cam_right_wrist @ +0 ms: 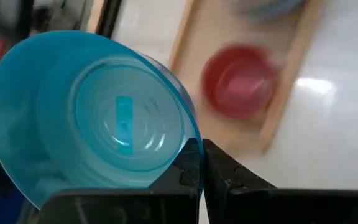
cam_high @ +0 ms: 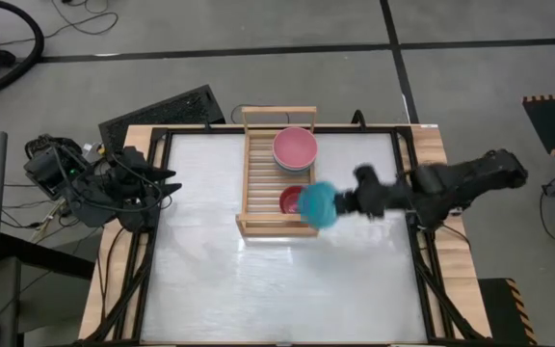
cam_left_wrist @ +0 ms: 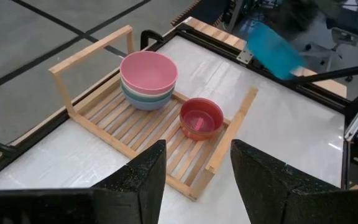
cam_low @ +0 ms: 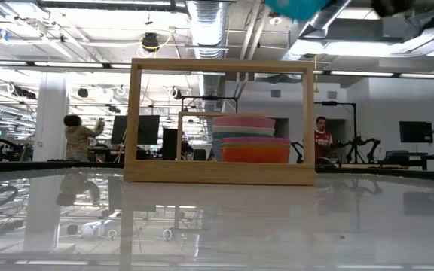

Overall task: Place and stack bowls onto a shelf
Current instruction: Stack the blue bowl on the pink bowl on the shelf

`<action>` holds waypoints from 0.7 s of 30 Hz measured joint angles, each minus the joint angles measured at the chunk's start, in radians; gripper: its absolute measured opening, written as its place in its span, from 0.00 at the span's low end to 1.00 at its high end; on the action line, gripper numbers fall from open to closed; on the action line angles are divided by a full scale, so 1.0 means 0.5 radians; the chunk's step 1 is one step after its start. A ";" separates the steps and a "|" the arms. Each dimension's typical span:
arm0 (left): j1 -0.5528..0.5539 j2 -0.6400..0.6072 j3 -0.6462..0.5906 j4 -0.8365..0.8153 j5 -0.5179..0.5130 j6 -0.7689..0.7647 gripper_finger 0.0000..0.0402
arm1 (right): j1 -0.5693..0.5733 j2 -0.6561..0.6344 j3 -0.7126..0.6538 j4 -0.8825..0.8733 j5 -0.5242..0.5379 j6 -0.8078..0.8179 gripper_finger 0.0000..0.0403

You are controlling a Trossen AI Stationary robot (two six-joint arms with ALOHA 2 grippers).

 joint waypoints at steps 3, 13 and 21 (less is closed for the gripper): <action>0.000 0.000 0.000 0.000 -0.018 -0.002 0.41 | -0.295 -0.014 -0.001 -0.042 -0.077 -0.159 0.06; 0.001 0.000 0.000 -0.001 -0.063 -0.055 0.41 | -0.933 0.306 -0.003 0.049 -0.585 -0.675 0.06; 0.000 0.001 0.000 -0.001 -0.065 -0.060 0.41 | -0.986 0.627 -0.003 0.054 -0.745 -0.729 0.06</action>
